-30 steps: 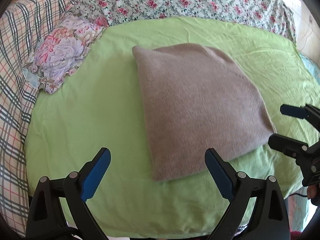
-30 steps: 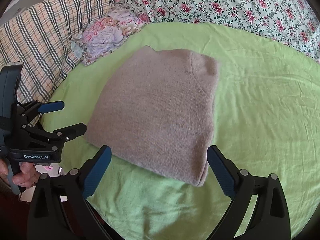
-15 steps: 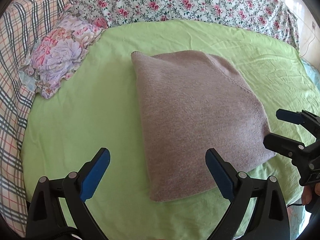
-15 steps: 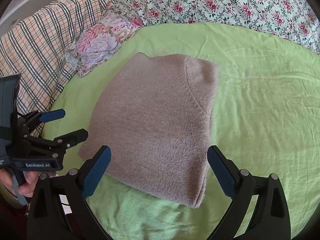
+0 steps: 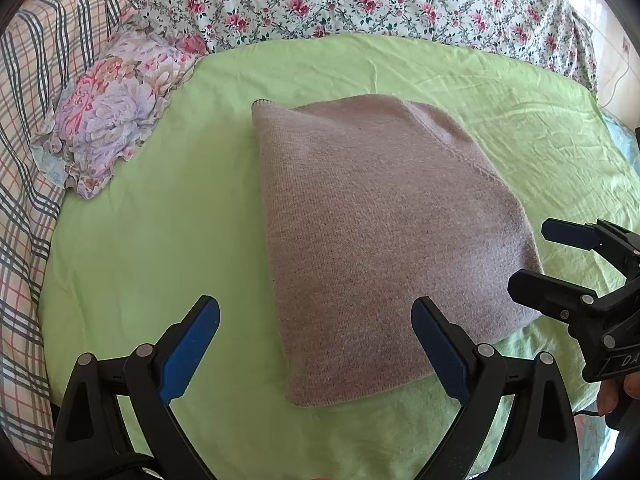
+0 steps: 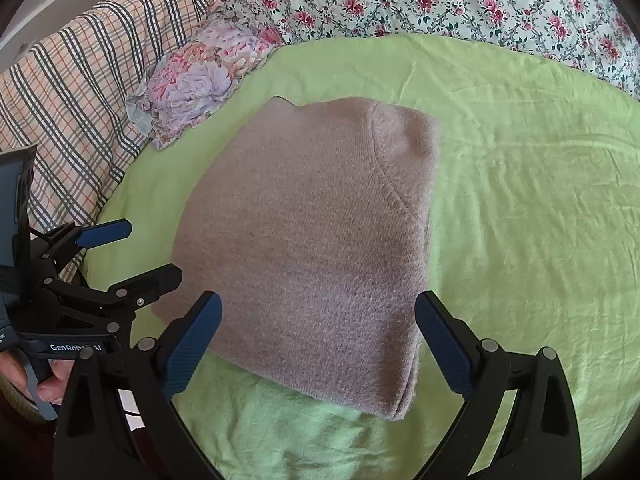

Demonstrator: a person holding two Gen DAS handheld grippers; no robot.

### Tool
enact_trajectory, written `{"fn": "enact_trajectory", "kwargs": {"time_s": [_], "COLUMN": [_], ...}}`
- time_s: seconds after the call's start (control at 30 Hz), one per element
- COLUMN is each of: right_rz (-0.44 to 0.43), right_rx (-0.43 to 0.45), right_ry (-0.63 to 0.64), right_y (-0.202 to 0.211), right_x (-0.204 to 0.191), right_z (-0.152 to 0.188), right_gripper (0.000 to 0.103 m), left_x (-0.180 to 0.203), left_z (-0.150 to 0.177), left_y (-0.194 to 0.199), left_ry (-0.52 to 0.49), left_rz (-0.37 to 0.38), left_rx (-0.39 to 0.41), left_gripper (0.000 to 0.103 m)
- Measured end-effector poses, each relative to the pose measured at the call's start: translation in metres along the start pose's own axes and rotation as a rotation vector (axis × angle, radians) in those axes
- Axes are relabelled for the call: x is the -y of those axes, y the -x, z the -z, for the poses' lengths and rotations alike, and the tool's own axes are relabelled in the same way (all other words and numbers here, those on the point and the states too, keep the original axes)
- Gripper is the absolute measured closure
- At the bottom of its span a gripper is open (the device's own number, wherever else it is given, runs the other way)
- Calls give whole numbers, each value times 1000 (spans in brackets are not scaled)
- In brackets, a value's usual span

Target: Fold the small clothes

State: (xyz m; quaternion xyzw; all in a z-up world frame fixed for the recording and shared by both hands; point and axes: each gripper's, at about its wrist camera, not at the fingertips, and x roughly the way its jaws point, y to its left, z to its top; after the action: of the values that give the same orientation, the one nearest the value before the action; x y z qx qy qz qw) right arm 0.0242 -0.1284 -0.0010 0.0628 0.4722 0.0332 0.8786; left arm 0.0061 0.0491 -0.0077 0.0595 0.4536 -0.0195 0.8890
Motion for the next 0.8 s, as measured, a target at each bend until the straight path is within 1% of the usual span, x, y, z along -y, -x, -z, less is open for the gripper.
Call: {"fn": "enact_trajectory", "kwargs": {"time_s": [0.2,0.8], "right_rz": [5,6], "right_rx": [-8,-6], "right_ry": [-5,-3], "right_y": [-3,-1], "right_x": [-2,-3], "right_z": [2,3], "right_gripper": [6,6], "left_x": [0,2], "left_z": [-1,0], "left_y": [-2,2], "left_ry": [3,-3], "left_rz": [3,9], "left_rx": [-6,10], "left_gripper": [6,6]}}
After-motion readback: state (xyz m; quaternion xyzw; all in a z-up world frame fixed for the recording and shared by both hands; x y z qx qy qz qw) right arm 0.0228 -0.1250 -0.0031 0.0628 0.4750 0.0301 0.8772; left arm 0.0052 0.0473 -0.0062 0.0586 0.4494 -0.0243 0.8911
